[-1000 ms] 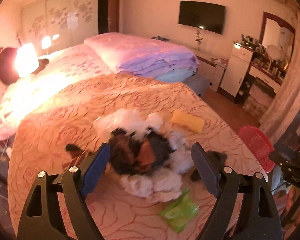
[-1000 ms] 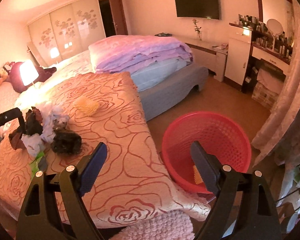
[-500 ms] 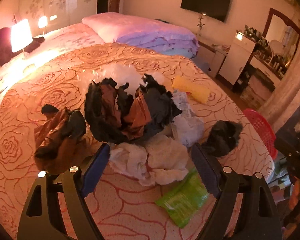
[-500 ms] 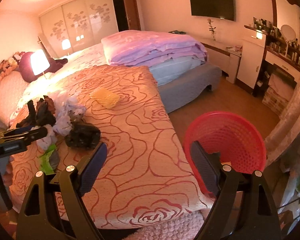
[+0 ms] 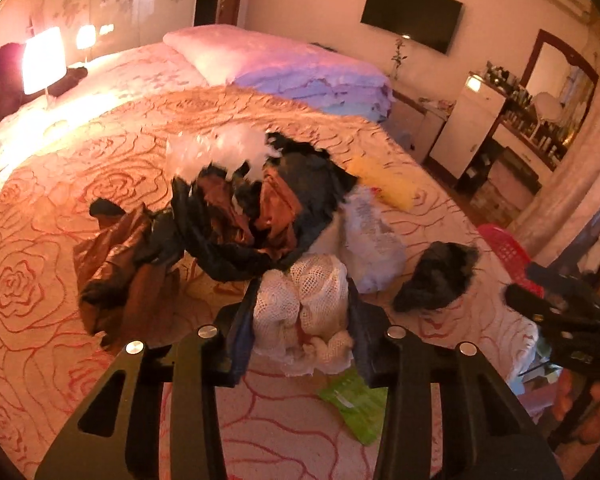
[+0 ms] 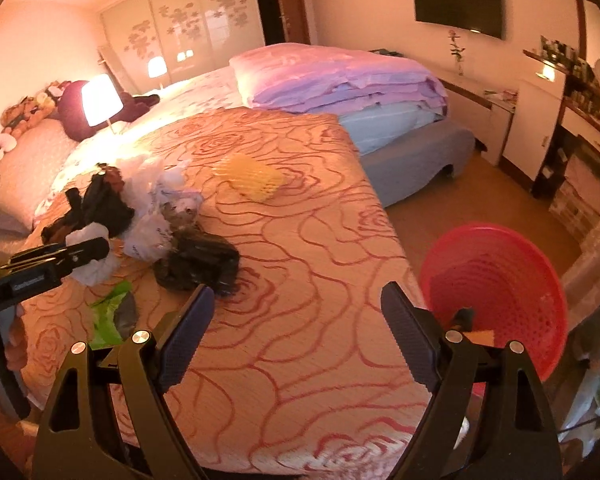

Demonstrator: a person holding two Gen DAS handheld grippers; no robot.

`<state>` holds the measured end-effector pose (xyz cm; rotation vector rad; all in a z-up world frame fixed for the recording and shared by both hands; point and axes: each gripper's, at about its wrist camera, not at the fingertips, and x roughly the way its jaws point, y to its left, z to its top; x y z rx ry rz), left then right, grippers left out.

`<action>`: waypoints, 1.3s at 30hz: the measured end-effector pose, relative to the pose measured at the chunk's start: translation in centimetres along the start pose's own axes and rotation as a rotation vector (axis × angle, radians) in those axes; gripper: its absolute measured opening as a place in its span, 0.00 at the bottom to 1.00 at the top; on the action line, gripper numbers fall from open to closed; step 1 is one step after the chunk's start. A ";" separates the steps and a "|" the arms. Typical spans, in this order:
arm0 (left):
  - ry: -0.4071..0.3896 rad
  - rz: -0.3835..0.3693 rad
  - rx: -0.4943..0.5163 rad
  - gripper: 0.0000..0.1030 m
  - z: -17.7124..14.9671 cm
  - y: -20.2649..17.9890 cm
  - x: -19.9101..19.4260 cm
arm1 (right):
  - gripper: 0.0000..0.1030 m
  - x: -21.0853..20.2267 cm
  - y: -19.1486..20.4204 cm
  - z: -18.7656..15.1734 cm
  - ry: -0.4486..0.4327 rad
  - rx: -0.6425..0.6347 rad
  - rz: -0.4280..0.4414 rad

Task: Collect trash
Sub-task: 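Grasp the white mesh net with the left tool while the right tool grasps a black bag, then carry the white net and black bag to the wastebasket with both tools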

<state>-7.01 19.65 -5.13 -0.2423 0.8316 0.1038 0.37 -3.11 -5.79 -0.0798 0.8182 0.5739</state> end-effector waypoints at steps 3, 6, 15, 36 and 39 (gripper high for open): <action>-0.021 -0.011 0.021 0.37 0.0 -0.8 -1.2 | 0.80 0.7 1.0 0.3 0.006 -0.024 0.025; -0.045 -0.014 0.038 0.37 0.2 -1.3 -2.2 | 0.80 1.3 2.1 0.6 0.015 -0.044 0.054; -0.089 -0.015 0.044 0.37 0.5 -1.3 -3.2 | 0.80 3.9 5.1 1.6 0.040 -0.108 0.114; -0.095 0.017 0.038 0.37 0.5 -1.4 -2.8 | 0.35 2.1 3.6 1.6 0.013 -0.062 0.099; -0.101 0.015 0.048 0.37 0.7 -2.1 -3.0 | 0.35 0.7 2.9 1.8 -0.018 -0.043 0.085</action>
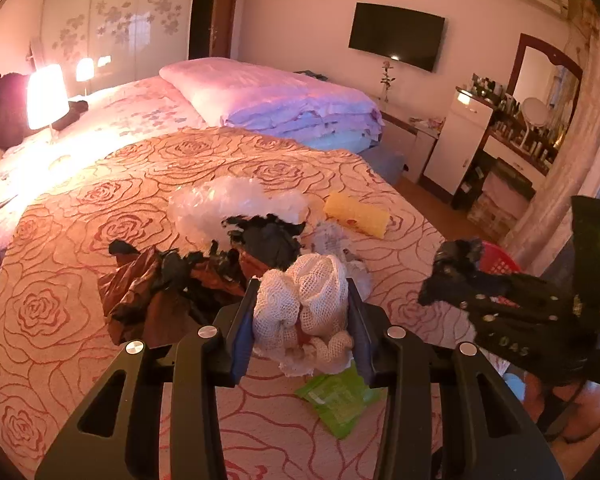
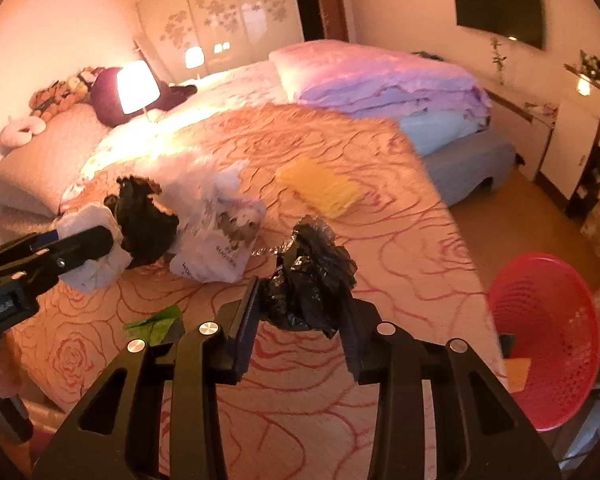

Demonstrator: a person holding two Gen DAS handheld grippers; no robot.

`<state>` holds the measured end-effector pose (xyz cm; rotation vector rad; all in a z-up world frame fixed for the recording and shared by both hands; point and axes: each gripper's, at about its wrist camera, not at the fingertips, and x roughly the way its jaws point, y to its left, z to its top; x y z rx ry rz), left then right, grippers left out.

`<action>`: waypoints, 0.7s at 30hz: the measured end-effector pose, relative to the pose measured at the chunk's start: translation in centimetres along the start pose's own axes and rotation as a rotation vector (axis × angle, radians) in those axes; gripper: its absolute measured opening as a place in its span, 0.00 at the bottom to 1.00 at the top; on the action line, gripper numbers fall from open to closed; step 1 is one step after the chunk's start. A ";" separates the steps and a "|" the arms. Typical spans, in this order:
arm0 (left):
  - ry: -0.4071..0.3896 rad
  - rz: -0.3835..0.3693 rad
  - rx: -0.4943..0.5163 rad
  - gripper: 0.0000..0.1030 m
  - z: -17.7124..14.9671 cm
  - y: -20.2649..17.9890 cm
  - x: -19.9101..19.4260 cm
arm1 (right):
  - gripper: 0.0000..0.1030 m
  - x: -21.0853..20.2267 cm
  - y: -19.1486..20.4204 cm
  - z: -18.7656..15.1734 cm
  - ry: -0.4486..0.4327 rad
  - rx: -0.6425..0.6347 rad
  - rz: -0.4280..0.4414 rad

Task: Collect trash
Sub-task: 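Carry the white net and black bag to the wastebasket with both tools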

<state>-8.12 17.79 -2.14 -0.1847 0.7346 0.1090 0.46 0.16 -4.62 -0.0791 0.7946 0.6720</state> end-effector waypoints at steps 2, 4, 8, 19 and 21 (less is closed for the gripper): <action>-0.006 -0.005 0.012 0.37 0.3 -0.6 -0.1 | 0.35 -0.9 -0.3 0.2 -0.021 0.011 -0.008; -0.012 -0.009 0.024 0.37 0.7 -1.3 -0.2 | 0.35 -1.9 -0.8 0.4 -0.044 0.023 -0.019; -0.030 -0.017 0.053 0.37 1.5 -3.0 -0.5 | 0.35 -3.7 -1.8 0.8 -0.081 0.045 -0.040; -0.039 -0.054 0.114 0.38 3.4 -7.2 0.4 | 0.34 -6.5 -4.4 1.4 -0.145 0.099 -0.099; -0.037 -0.066 0.122 0.37 3.6 -7.7 0.6 | 0.34 -7.0 -4.9 1.4 -0.154 0.106 -0.109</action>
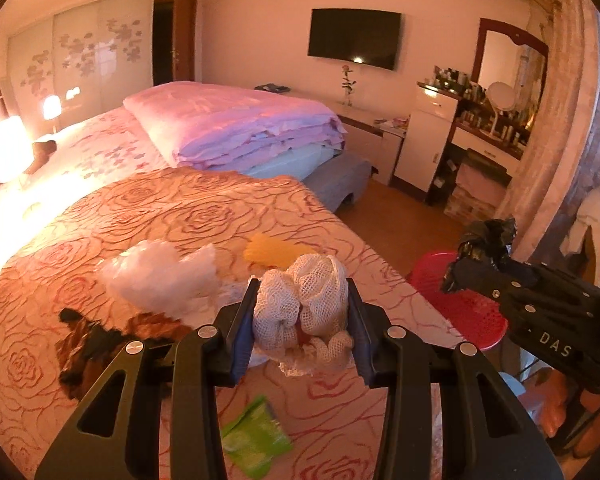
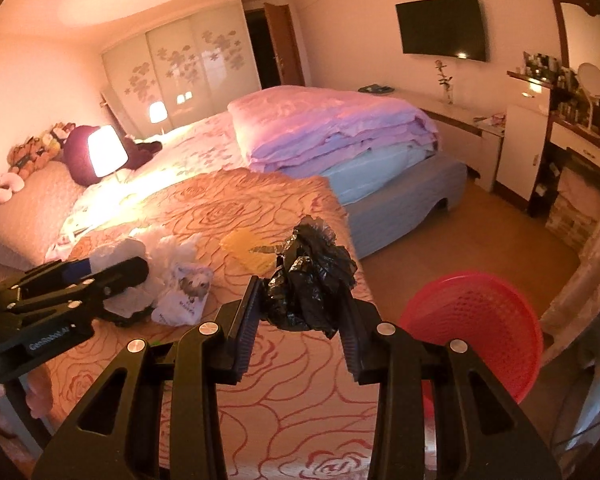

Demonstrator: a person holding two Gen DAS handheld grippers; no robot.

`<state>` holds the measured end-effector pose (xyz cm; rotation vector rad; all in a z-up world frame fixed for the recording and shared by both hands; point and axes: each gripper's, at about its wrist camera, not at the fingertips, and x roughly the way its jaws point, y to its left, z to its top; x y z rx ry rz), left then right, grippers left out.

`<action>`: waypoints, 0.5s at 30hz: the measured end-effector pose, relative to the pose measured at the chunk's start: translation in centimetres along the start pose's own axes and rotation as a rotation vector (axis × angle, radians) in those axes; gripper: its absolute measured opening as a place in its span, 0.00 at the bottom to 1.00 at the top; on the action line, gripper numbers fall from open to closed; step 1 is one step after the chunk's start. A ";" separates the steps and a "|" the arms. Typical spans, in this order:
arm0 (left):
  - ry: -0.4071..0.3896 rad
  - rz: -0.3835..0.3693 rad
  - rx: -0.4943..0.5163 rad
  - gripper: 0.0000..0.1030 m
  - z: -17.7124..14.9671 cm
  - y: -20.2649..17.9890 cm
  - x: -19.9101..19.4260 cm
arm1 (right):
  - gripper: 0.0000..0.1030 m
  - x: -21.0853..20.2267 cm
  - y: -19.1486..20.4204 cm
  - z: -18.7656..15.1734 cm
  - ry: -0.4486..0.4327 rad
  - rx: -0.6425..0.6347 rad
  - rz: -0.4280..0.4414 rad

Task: Collect trash
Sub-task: 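Carry the white net and black bag to the wastebasket with both tools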

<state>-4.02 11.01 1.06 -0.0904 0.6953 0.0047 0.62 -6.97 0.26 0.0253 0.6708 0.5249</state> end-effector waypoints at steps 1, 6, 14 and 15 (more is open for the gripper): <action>-0.001 -0.005 0.006 0.38 0.2 -0.3 0.1 | 0.34 -0.2 -0.3 0.0 -0.004 0.003 -0.007; 0.003 -0.022 0.027 0.38 0.8 -1.8 0.7 | 0.34 -1.1 -1.8 0.2 -0.019 0.026 -0.041; 0.011 -0.063 0.062 0.38 1.9 -4.4 1.9 | 0.35 -2.2 -4.2 0.2 -0.031 0.064 -0.101; 0.012 -0.065 0.068 0.38 2.0 -4.7 2.1 | 0.35 -2.4 -4.7 0.1 -0.031 0.071 -0.110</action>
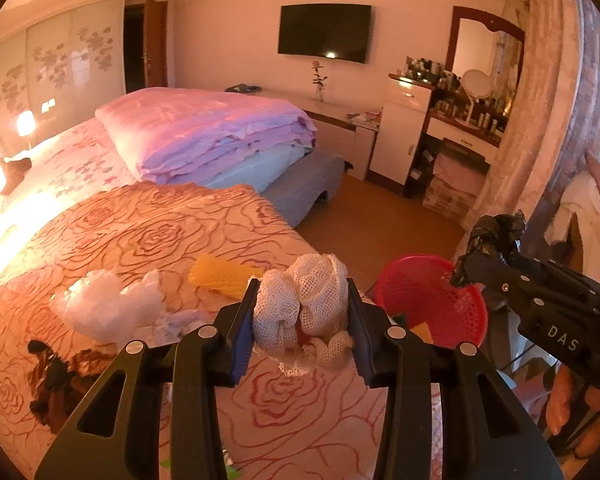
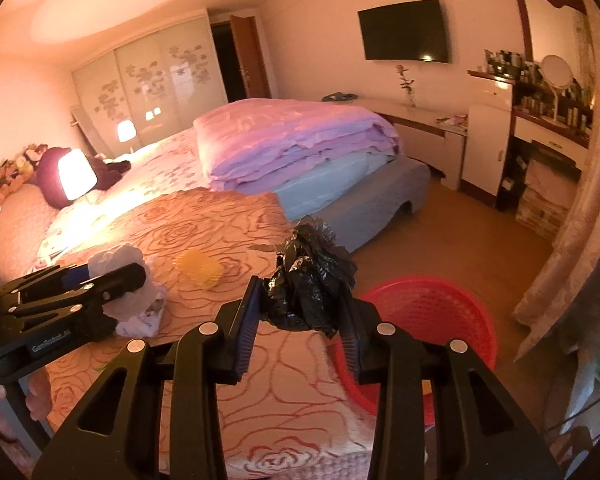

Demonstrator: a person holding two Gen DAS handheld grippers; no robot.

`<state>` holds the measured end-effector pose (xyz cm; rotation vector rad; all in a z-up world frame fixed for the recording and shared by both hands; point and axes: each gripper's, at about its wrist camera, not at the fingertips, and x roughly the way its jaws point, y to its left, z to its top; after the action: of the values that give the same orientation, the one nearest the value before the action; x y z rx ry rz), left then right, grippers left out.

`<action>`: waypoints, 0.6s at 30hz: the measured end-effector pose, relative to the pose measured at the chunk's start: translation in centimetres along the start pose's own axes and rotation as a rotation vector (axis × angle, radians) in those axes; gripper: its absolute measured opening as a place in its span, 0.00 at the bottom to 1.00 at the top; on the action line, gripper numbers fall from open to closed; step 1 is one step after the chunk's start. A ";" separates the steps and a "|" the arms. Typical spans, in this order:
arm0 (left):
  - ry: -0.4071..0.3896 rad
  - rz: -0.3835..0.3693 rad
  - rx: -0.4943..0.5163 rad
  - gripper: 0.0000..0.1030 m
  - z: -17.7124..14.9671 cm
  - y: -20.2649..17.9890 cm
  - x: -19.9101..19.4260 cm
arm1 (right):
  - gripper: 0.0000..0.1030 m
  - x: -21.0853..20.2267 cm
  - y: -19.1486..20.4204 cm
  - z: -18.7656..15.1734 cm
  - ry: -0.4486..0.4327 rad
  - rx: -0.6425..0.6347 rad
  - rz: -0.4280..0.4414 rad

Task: Collect trash
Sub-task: 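Carry the white net and black bag to the wastebasket with both tools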

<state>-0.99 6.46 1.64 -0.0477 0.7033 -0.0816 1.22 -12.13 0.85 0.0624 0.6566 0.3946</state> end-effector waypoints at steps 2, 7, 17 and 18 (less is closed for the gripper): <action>0.000 -0.005 0.015 0.38 0.4 -0.8 0.4 | 0.35 -0.2 -0.7 -0.1 -0.001 0.009 -0.016; 0.008 -0.028 0.043 0.38 1.3 -2.8 1.8 | 0.35 -0.6 -2.7 -0.2 0.001 0.030 -0.065; 0.057 -0.083 0.107 0.38 2.0 -7.0 5.6 | 0.35 -0.3 -6.6 -0.6 0.015 0.070 -0.153; 0.061 -0.085 0.112 0.38 2.0 -7.2 6.0 | 0.35 -0.2 -7.1 -0.7 0.017 0.077 -0.160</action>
<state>4.42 -1.23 -0.22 0.0327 0.7570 -0.2046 3.09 -18.78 -0.85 0.0792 0.6882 0.2157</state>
